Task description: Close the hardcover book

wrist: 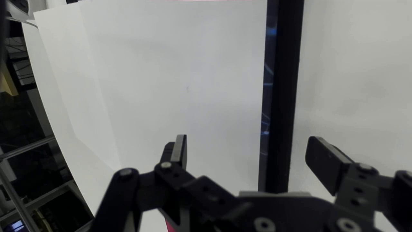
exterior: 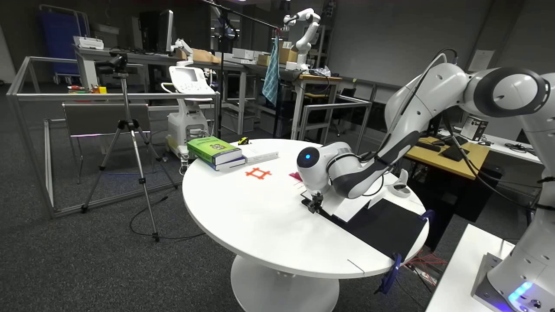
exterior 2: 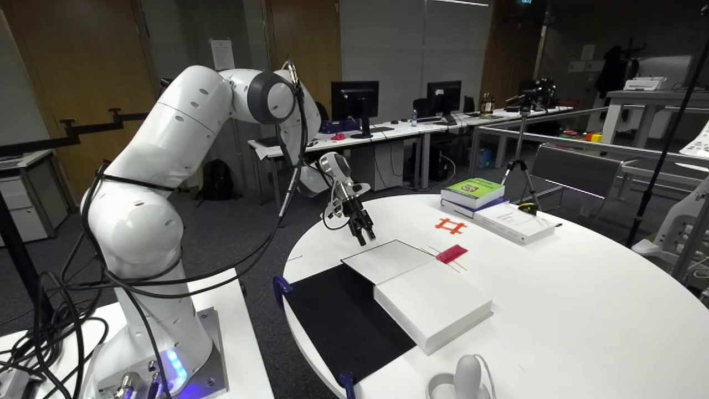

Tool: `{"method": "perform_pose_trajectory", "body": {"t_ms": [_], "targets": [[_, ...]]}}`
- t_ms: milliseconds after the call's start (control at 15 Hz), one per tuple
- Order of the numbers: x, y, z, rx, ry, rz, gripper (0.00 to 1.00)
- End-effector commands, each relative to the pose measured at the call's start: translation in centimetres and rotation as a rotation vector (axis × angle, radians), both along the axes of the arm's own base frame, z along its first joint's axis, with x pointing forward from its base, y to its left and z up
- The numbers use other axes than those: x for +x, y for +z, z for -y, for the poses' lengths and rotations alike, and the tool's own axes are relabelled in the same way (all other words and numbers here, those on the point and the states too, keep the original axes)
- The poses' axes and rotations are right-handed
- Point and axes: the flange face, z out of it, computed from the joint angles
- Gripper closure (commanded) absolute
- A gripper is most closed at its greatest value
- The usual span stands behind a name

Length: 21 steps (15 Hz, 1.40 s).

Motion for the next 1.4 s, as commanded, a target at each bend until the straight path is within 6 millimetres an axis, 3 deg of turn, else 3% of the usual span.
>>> {"method": "perform_pose_trajectory", "body": {"t_ms": [0,733,1333], "targets": [[0.9,0.2,0.8,0.013,0.005,-0.019,0.0],[1.7,-0.7,2.9,-0.02,-0.031,-0.019,0.0],[1.5,-2.0,2.5,-0.034,-0.023,-0.027,0.0]]}}
